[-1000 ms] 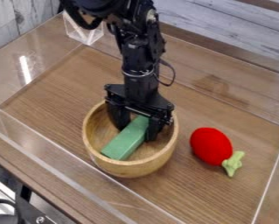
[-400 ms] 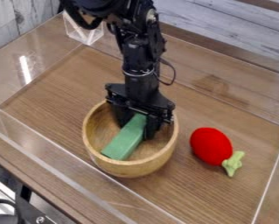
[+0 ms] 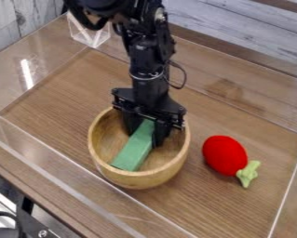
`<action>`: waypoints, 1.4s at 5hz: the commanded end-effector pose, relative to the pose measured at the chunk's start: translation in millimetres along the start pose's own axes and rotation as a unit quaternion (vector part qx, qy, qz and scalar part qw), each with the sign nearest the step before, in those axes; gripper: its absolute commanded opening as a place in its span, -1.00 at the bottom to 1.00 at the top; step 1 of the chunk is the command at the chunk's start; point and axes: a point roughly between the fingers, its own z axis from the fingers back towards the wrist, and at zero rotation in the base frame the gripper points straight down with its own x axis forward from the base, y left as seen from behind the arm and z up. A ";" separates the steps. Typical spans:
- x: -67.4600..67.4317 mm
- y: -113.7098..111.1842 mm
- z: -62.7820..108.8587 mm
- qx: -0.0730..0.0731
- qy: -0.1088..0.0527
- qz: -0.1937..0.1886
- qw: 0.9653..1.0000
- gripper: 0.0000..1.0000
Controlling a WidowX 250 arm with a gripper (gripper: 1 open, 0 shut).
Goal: Remove the green block from the brown bowl and put it on the table
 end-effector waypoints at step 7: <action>13.9 11.3 93.5 -0.045 -0.051 0.012 0.998 -1.00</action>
